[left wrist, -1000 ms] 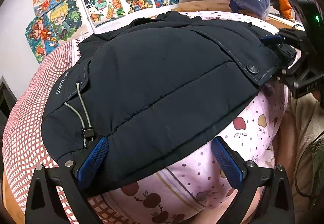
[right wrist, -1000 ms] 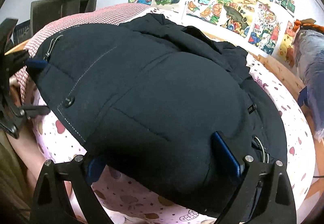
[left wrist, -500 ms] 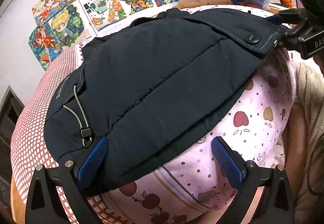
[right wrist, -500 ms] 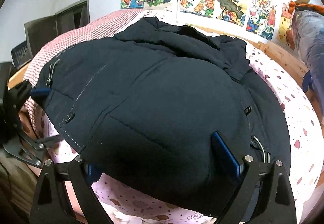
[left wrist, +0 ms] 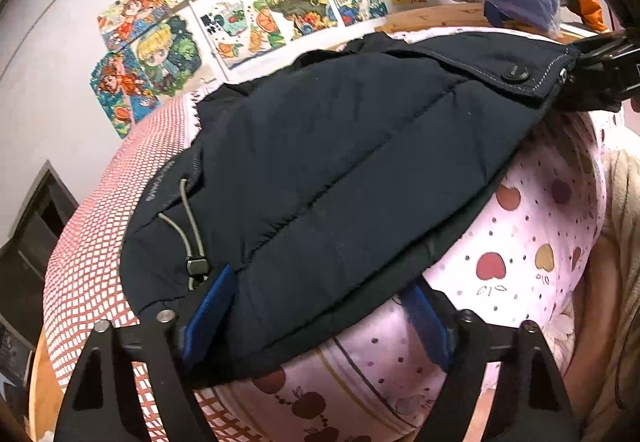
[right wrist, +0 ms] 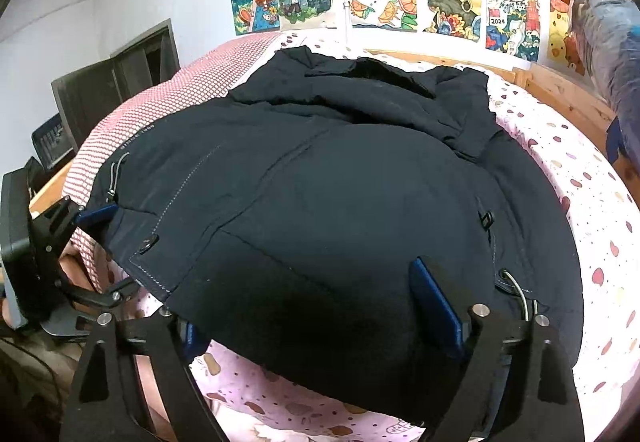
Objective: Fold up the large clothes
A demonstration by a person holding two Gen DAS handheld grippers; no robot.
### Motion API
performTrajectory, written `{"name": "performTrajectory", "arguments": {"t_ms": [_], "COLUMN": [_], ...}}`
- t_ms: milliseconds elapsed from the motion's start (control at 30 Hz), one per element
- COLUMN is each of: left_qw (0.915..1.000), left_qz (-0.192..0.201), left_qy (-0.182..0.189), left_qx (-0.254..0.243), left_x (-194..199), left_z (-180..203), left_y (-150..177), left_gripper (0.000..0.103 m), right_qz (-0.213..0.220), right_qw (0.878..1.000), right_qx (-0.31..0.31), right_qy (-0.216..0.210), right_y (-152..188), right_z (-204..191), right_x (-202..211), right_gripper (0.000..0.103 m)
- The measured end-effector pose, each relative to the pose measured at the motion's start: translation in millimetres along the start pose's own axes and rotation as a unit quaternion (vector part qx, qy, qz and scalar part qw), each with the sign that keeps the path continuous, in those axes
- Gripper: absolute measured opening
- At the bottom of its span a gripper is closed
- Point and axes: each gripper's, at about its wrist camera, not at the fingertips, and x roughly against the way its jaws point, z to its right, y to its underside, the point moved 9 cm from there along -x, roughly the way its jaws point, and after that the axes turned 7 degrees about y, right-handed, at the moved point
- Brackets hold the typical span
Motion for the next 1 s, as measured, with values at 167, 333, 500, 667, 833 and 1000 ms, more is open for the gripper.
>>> {"name": "performTrajectory", "arguments": {"t_ms": [167, 333, 500, 667, 833, 1000], "left_qw": [0.9994, 0.9985, 0.9987, 0.9990, 0.9988, 0.9987], "left_qz": [0.024, 0.047, 0.048, 0.044, 0.031, 0.030], "left_qy": [-0.026, -0.027, -0.018, -0.004, 0.015, 0.020], "left_qx": [-0.001, -0.001, 0.001, 0.011, 0.034, 0.035], "left_x": [8.7, 20.2, 22.8, 23.5, 20.6, 19.3], "left_z": [-9.7, -17.8, -23.5, -27.0, -32.6, -34.3], "left_y": [-5.8, -19.1, -33.2, -41.5, -46.9, -50.4], "left_gripper": [0.054, 0.048, 0.041, 0.034, 0.034, 0.034], "right_qz": [0.005, 0.006, 0.001, -0.001, -0.003, -0.003], "right_qw": [1.000, 1.000, 0.999, 0.997, 0.994, 0.991], "right_qx": [0.003, 0.024, 0.040, 0.063, 0.082, 0.094], "right_qy": [-0.002, 0.009, 0.018, 0.035, 0.068, 0.099], "right_y": [-1.5, 3.2, 10.0, 17.9, 23.9, 30.3], "right_z": [-3.8, -5.6, -6.1, -5.6, 0.6, 4.9], "right_x": [3.3, 3.5, 2.8, 5.2, 9.3, 9.5], "right_gripper": [0.074, 0.073, 0.073, 0.073, 0.073, 0.073]}}
